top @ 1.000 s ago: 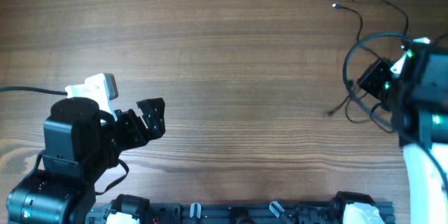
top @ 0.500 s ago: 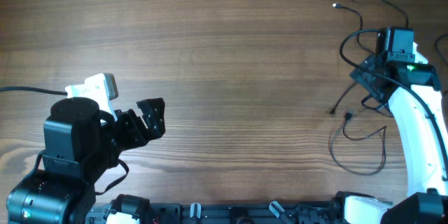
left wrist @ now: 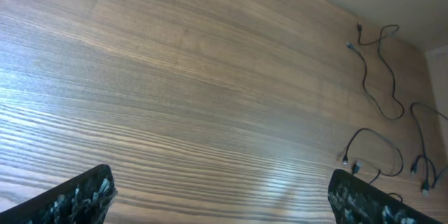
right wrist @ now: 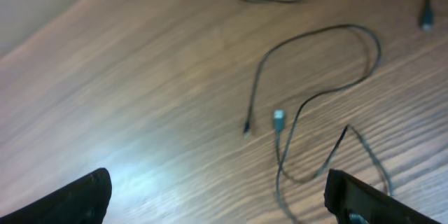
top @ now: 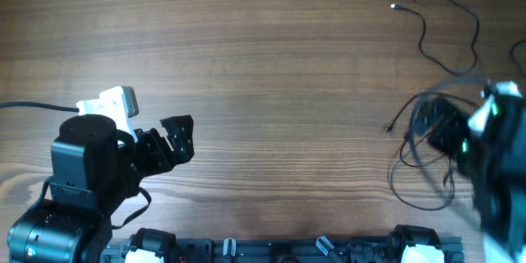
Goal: Untangle cables
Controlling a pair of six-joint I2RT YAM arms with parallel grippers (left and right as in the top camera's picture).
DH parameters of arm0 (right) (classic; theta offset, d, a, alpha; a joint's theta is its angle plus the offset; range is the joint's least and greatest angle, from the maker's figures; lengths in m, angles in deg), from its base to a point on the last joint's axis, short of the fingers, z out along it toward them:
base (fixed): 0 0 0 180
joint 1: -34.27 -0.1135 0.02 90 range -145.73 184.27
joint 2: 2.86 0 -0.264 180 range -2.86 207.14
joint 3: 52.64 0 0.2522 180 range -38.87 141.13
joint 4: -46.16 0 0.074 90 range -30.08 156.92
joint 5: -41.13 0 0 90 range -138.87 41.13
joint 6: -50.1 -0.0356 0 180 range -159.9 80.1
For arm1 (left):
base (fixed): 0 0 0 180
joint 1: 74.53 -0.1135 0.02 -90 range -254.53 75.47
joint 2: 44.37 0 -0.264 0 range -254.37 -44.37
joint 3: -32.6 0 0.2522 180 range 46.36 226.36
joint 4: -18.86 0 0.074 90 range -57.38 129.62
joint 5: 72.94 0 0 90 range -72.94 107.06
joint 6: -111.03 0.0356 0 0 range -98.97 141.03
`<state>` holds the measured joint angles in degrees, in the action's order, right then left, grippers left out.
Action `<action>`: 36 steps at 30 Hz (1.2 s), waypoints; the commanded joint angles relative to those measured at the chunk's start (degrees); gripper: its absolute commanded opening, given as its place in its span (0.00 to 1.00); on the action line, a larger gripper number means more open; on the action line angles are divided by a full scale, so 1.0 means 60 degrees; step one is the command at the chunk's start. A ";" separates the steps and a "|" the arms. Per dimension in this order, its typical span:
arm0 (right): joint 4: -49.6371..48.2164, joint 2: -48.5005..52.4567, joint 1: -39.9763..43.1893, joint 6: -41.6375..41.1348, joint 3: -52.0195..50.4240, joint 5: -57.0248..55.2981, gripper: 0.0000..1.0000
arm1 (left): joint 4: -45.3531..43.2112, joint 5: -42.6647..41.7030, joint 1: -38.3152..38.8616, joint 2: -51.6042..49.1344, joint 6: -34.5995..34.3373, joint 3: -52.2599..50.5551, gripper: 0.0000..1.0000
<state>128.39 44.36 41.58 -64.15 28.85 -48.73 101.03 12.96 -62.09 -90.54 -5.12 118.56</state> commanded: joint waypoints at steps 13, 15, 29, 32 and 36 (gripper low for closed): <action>0.2182 -0.2346 -0.0164 0.1650 0.0135 0.0736 1.00 | -0.0029 0.0095 0.0033 0.0015 0.0146 0.0018 1.00; 0.2371 -0.2346 -0.0164 0.0980 0.0066 0.1545 1.00 | -0.0029 0.0095 0.0033 0.0015 0.0146 0.0018 1.00; -0.1752 -0.0714 -0.0164 -0.6750 -0.5198 -0.1534 1.00 | -0.0029 0.0095 0.0033 0.0015 0.0146 0.0018 1.00; -0.2739 0.0572 -0.0164 -0.6739 -0.5289 -0.1818 1.00 | -0.0029 0.0095 0.0033 0.0015 0.0149 0.0018 1.00; -0.4331 0.3442 -0.0164 -0.6699 -0.5289 -0.2557 0.95 | -0.0029 0.0095 0.0033 0.0015 0.0149 0.0018 1.00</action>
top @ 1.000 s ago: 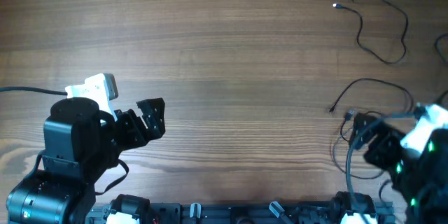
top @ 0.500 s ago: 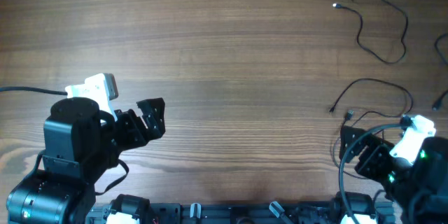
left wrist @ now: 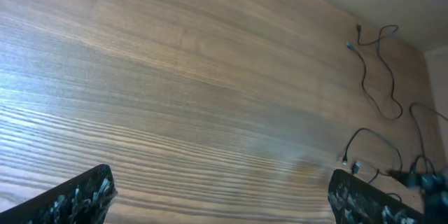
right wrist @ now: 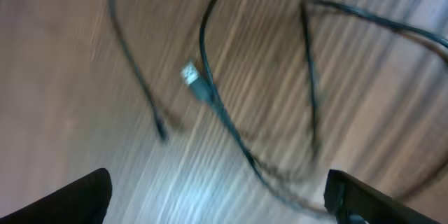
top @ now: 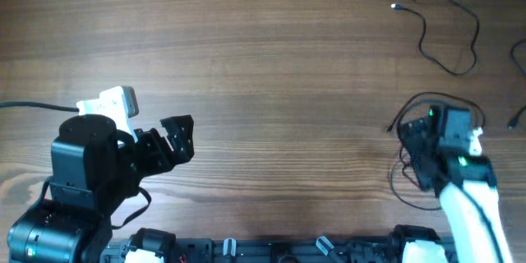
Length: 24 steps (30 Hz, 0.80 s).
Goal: Untangle cables
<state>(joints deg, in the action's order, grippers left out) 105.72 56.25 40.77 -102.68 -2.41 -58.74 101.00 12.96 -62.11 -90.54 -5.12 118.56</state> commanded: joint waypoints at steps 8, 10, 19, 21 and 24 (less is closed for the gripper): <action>-0.4736 0.3854 -0.0029 0.1603 -0.0055 0.0484 0.04 | -0.0026 0.0095 0.0036 0.0015 0.0146 0.0018 1.00; -0.5967 0.3818 -0.0029 0.1960 -0.0051 0.0659 0.04 | -0.0026 0.0095 0.0036 0.0015 0.0149 0.0018 1.00; -0.7643 0.3818 -0.0029 0.1963 -0.0055 0.0816 0.71 | -0.0026 0.0095 0.0036 0.0015 0.0146 0.0018 1.00; -0.7592 0.3792 -0.0029 0.1967 -0.0051 0.0852 1.00 | -0.0026 0.0095 0.0036 0.0015 0.0146 0.0018 1.00; -0.7002 0.3326 -0.0029 0.1949 0.0113 0.0841 1.00 | -0.0026 0.0095 0.0036 0.0015 0.0146 0.0018 1.00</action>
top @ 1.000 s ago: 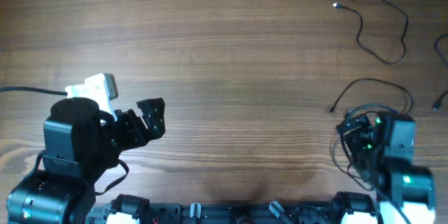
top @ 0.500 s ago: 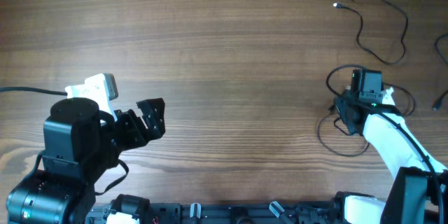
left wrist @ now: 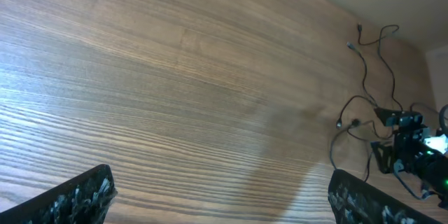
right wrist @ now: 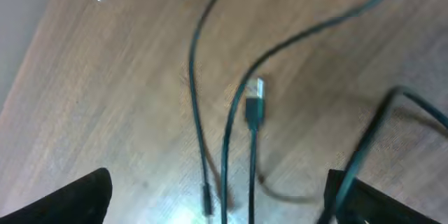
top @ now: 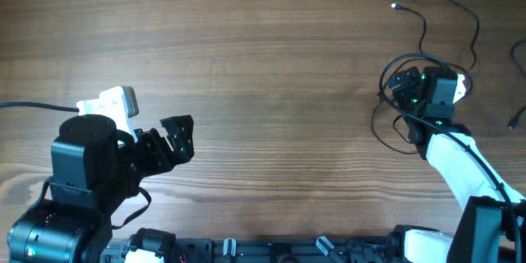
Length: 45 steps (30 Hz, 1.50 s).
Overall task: Untangle cables
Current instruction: 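Open the right gripper and withdraw it toward the lower right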
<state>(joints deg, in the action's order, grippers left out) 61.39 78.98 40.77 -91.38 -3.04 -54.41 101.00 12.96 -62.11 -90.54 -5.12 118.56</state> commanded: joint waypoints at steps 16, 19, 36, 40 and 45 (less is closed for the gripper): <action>0.5490 -0.7770 -0.0029 0.2991 0.1184 0.1749 1.00 | -0.0026 0.0095 0.0036 0.0015 0.0146 0.0018 1.00; 0.6244 -0.9533 -0.0029 0.3158 0.1188 0.2801 1.00 | -0.0026 0.0095 0.0036 0.0015 0.0149 0.0018 1.00; 0.8885 -1.1704 -0.0029 0.1053 0.1198 0.8025 1.00 | -0.0026 0.0095 0.0036 0.0015 0.0146 0.0018 1.00; 0.9245 -1.1704 -0.0029 0.0634 0.1195 0.7085 1.00 | -0.0026 0.0095 0.0036 0.0015 0.0149 0.0018 1.00; 0.9205 -1.1701 -0.0029 -0.1242 0.1195 0.5111 1.00 | -0.0026 0.0095 0.0036 0.0015 0.0146 0.0018 1.00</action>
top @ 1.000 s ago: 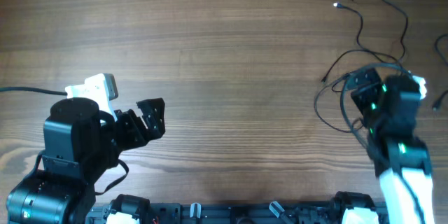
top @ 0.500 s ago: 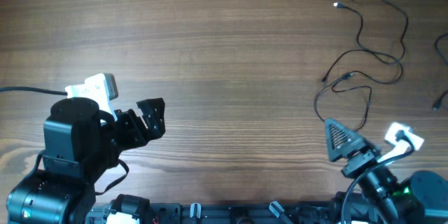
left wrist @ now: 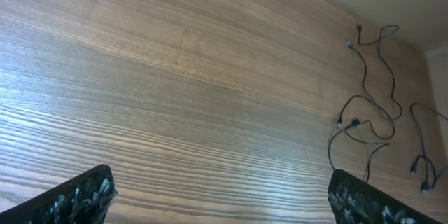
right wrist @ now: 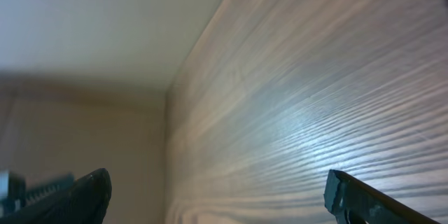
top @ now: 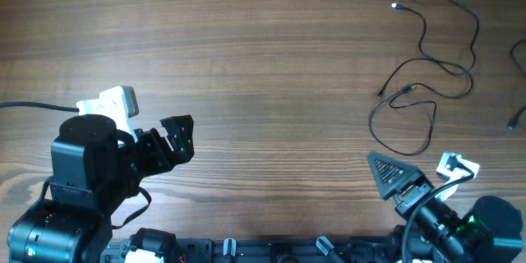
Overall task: Untangle cables
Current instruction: 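Open the right gripper and withdraw it toward the lower right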
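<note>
Thin black cables lie at the table's right. A long cable (top: 475,33) snakes down from the far right corner. A second cable (top: 430,127) forms a loose loop nearer me and crosses the long one at its near bend. A third cable (top: 516,115) shows at the right edge. The left wrist view shows the long cable (left wrist: 389,91) and the loop (left wrist: 348,124) far off to the right. My left gripper (top: 182,138) (left wrist: 220,199) stands open and empty at the near left. By the near right edge, my right gripper (top: 394,182) (right wrist: 220,196) is open and empty, away from every cable.
The wooden table (top: 263,57) fills the overhead view. The right wrist view shows only the table (right wrist: 336,77), its edge and a wall (right wrist: 91,35) beyond. A grey rail (top: 279,251) with arm mounts runs along the near edge.
My right gripper was over the cables at the right, with cable by its fingers. Now it is back at the near right edge, and the loop lies spread on the table.
My right arm first hung over a cable tangle at the near right, then stood low on it. Later gripper and tangle were farther back, beside the long cable. Now the loop lies there, and the arm is withdrawn. The left arm never moved.
</note>
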Controlling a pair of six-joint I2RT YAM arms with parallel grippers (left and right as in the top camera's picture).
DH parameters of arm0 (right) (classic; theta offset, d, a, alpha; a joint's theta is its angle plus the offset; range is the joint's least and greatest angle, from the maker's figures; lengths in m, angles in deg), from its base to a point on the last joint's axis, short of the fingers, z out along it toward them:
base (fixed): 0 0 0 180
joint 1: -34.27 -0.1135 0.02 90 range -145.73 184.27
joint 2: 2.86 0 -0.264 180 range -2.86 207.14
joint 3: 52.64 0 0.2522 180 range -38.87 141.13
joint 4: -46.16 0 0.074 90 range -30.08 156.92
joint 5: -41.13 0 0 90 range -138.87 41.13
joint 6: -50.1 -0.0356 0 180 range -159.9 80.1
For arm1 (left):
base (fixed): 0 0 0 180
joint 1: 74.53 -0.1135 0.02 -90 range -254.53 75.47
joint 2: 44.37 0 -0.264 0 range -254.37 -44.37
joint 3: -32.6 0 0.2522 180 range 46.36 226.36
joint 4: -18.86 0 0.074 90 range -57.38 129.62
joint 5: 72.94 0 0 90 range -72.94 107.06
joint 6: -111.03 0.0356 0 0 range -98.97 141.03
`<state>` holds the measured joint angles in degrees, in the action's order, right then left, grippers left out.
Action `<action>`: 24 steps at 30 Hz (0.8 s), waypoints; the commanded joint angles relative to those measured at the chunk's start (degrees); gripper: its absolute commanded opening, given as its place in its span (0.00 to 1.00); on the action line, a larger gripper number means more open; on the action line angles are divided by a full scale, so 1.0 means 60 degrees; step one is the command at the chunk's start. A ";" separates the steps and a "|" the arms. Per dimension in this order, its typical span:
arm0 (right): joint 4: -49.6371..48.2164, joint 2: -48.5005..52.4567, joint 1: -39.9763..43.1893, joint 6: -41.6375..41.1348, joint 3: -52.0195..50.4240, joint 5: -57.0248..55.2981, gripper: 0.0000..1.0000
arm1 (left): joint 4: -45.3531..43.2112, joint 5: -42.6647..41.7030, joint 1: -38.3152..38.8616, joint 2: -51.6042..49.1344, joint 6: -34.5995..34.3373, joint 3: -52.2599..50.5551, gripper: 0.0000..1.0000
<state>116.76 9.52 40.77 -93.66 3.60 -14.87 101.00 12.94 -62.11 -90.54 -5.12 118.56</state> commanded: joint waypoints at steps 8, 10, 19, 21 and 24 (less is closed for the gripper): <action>-0.0827 -0.0127 -0.0036 -0.0765 -0.0055 -0.2677 1.00 | -0.0026 0.0098 0.0036 0.0015 0.0149 0.0018 1.00; -0.1315 -0.0127 -0.0040 -0.0441 -0.0204 -0.2699 1.00 | -0.0026 0.0098 0.0036 0.0015 0.0146 0.0018 1.00; -0.2929 -0.0623 -0.0372 -0.0087 -0.1315 -0.3464 1.00 | -0.0026 0.0098 0.0036 0.0015 0.0146 0.0018 1.00; -0.3523 -0.1140 -0.0616 -0.0109 -0.1927 -0.3738 1.00 | -0.0026 0.0098 0.0036 0.0015 0.0146 0.0018 1.00; -0.4488 -0.1566 -0.0627 -0.0164 -0.2725 -0.3723 1.00 | -0.0026 0.0098 0.0036 0.0015 0.0146 0.0018 1.00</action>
<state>93.04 3.18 37.39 -94.88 -8.48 -34.70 101.03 12.96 -62.11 -90.56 -5.12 118.56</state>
